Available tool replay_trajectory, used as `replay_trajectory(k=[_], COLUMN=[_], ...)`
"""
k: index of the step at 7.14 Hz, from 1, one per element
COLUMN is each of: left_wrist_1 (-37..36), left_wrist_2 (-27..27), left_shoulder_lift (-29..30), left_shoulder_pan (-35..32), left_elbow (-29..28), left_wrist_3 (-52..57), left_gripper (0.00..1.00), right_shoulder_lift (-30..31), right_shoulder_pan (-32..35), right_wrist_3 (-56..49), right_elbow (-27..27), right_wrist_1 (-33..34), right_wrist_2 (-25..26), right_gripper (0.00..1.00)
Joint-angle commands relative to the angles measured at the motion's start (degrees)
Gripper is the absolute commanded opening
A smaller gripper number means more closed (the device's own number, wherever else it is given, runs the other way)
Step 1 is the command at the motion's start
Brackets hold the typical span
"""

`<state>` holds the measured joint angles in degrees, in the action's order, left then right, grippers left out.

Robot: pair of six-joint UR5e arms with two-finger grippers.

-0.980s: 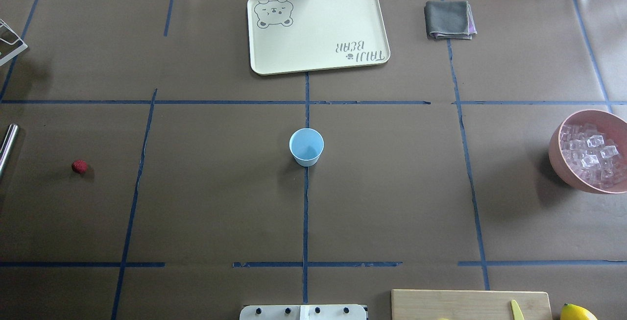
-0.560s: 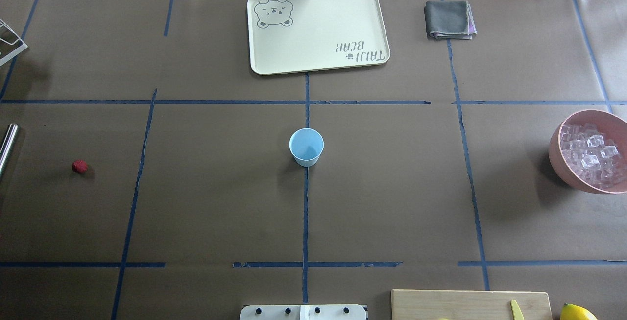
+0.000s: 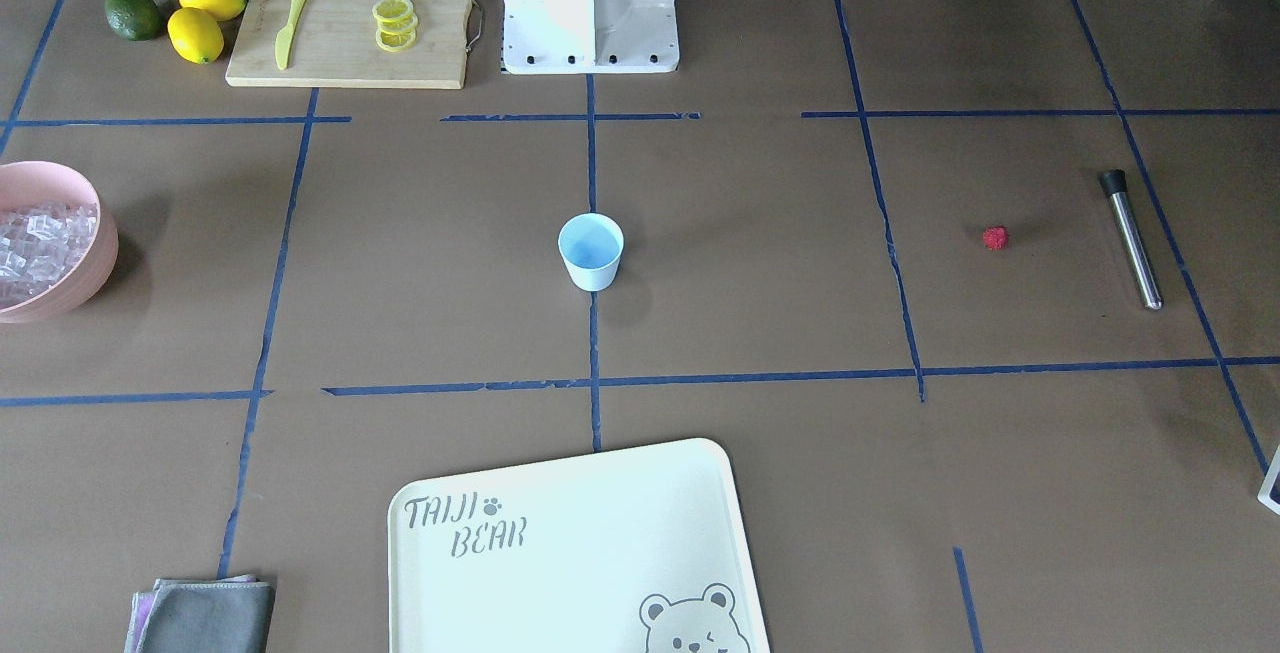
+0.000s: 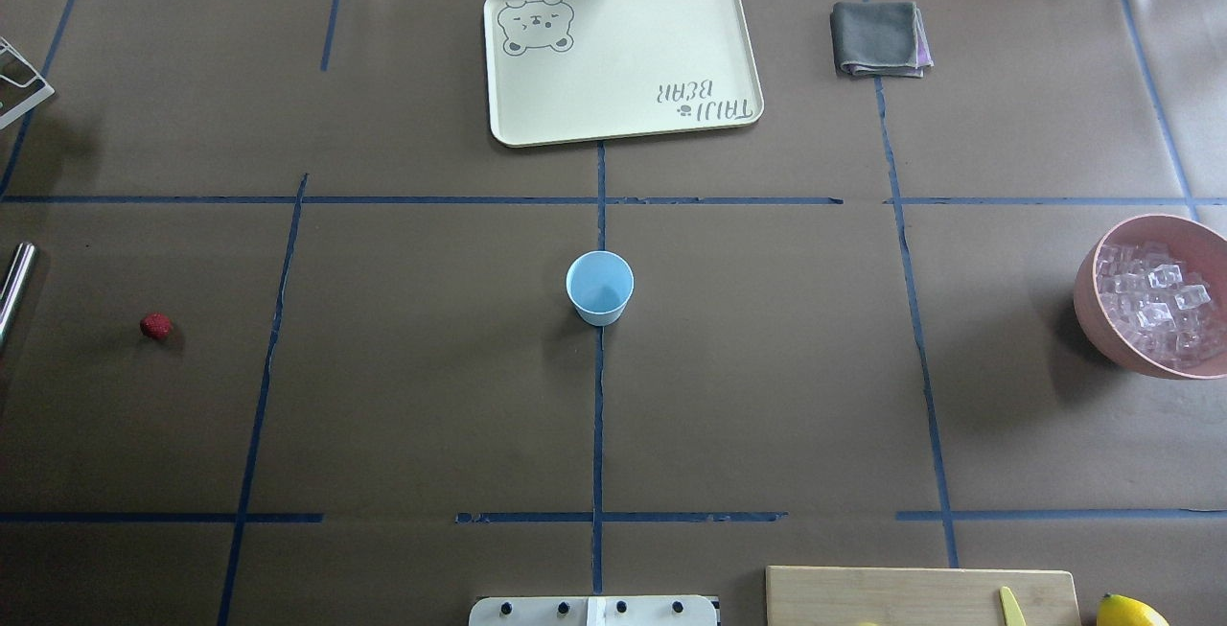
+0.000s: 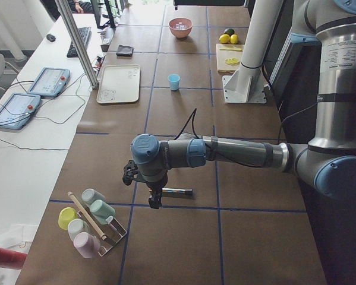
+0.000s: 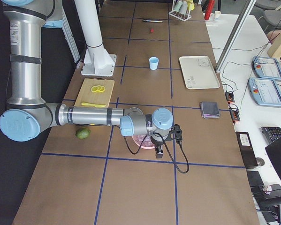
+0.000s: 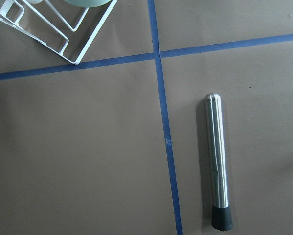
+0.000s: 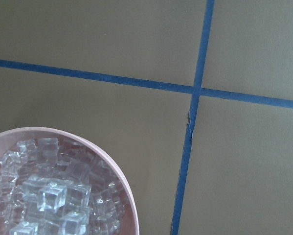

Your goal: Mash ice and strawberries in cup

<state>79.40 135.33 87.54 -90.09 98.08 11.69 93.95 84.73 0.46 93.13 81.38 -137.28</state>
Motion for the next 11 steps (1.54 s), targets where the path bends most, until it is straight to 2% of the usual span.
replay_trajectory(k=[1,4,7,8,9,10,11], left_wrist_1=[0.0,0.0,0.0,0.0,0.0,0.0,0.0], left_wrist_2=[0.2,0.3,0.3,0.3,0.3,0.3,0.3], left_shoulder_lift=[-0.4,-0.7,-0.7,-0.7,-0.7,-0.7,-0.7], left_shoulder_pan=[0.0,0.0,0.0,0.0,0.0,0.0,0.0], left_elbow=[0.1,0.3,0.2,0.0,-0.3,-0.3,-0.3], left_wrist_3=[0.0,0.1,0.1,0.1,0.2,0.2,0.2], left_gripper=[1.0,1.0,1.0,1.0,1.0,1.0,1.0], right_shoulder_lift=[0.4,0.4,1.5,4.0,7.1,7.4,7.8], right_shoulder_pan=[-0.1,-2.4,-11.2,-13.7,-17.7,-20.5,-22.3], right_wrist_3=[0.1,9.4,33.1,38.8,44.6,52.7,54.3], right_elbow=[-0.1,2.6,10.7,12.1,12.0,12.0,11.8], right_wrist_1=[-3.8,-3.9,-4.2,-8.6,-17.3,-20.1,-20.1], right_wrist_2=[0.3,-0.4,0.3,1.7,6.2,7.6,8.1], right_gripper=[1.0,0.99,0.99,0.98,0.98,0.97,0.95])
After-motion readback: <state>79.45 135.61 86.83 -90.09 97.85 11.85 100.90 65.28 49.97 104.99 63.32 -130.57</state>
